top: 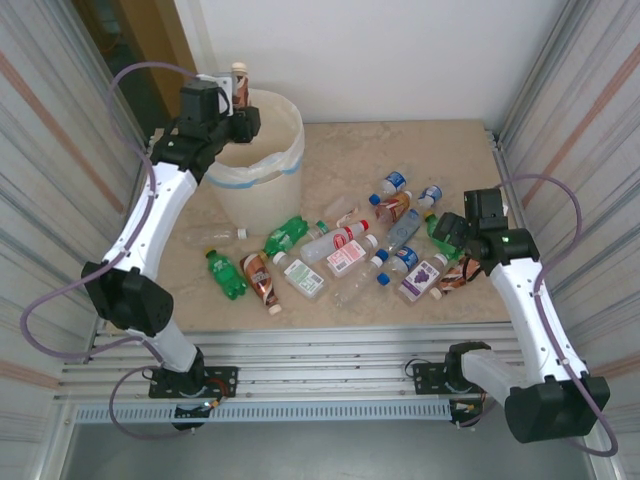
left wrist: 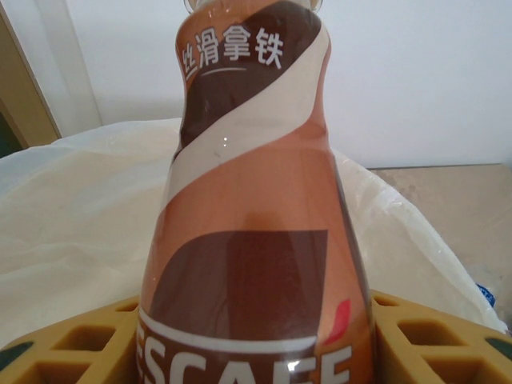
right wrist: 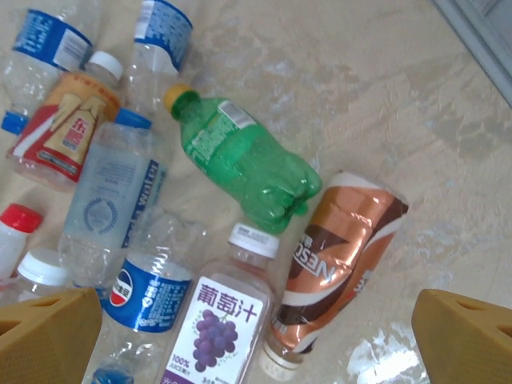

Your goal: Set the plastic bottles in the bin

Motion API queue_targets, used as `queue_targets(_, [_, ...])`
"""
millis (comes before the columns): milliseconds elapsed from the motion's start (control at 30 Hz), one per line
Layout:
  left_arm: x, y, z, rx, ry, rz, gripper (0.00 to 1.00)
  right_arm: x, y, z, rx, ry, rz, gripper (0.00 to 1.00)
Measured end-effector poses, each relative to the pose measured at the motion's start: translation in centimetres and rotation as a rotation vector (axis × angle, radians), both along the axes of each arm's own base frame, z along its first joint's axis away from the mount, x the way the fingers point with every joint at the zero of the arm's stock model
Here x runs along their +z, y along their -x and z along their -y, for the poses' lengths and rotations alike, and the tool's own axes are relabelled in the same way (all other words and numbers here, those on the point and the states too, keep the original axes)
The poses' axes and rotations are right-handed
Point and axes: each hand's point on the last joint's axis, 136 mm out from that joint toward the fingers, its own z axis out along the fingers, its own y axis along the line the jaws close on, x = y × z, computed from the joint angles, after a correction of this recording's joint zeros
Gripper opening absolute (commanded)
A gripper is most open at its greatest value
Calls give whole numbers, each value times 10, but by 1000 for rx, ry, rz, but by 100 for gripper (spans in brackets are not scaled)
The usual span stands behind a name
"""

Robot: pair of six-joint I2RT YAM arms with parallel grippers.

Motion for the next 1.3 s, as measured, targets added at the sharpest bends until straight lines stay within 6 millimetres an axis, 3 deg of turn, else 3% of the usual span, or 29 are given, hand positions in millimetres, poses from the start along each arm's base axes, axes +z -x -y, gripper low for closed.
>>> queue_targets(233, [-24,-18,-5,10,-25,-31,38,-9,15,-1,-31,-73,-60,98])
queue_targets(467, [-76,-37,-3,7,-54,-131,41,-7,26,-3,-50,-115,-62,98])
queue_targets(567, [-87,-40,-1,1,-61,-154,46,-7,28,-3,-56,-118,-67,98])
queue_targets(767, [-87,-40,1,-14,-63,-153,70,-8,33,-3,-69,-123,-78,98])
queue_targets(1100, [-84,-39,1,-17,-60,-146,97,-9,35,-2,-73,-126,-77,98])
queue_targets(1300, [-61,-39,2,-27,-48,-104,99,-10,37,-2,-73,-126,-75,98])
